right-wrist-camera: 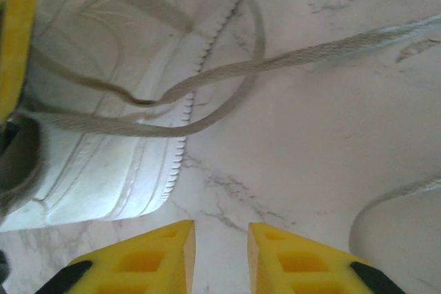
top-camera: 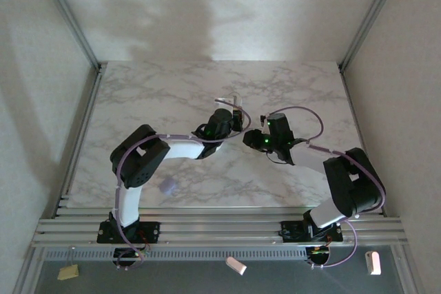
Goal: Tie the shoes
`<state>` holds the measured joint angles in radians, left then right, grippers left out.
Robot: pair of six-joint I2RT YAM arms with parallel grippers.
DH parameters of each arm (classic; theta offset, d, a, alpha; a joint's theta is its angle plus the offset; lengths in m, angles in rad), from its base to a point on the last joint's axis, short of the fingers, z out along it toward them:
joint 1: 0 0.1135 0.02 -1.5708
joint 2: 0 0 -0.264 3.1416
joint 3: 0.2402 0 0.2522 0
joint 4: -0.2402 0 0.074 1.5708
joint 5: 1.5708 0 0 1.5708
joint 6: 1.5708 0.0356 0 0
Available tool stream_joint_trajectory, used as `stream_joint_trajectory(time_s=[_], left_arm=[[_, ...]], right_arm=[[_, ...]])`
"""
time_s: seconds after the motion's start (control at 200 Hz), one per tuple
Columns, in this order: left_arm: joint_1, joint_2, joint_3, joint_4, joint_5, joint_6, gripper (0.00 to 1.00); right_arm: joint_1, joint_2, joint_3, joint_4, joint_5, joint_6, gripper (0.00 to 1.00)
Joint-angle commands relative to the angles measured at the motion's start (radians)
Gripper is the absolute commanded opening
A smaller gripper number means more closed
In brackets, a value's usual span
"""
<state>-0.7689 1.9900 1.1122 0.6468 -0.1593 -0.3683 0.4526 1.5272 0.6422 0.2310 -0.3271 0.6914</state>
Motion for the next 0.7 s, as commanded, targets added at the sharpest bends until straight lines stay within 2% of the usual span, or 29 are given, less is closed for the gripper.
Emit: stream_joint_trajectory(time_s=[0.0,0.13,0.22,0.481,0.696], left_arm=[[0.028,-0.057,0.024,-0.089,0.094,-0.056,0.00],[0.048,-0.068,0.047,-0.149,0.178,-0.091,0.00],[0.052,-0.071,0.078,-0.210,0.187,-0.095,0.00],[0.062,-0.058,0.146,-0.283,0.225,-0.101,0.00],[0.070,-0.027,0.198,-0.332,0.244,-0.125,0.00]], right_arm=[[0.019,0.033,-0.031,0.160,0.012,0.063,0.28],[0.053,0.080,-0.054,0.292,-0.016,0.068,0.28],[0.080,0.109,-0.082,0.398,0.003,0.069,0.28],[0.128,0.138,-0.108,0.494,0.079,-0.181,0.28],[0.131,0.245,-0.116,0.700,0.037,-0.281,0.30]])
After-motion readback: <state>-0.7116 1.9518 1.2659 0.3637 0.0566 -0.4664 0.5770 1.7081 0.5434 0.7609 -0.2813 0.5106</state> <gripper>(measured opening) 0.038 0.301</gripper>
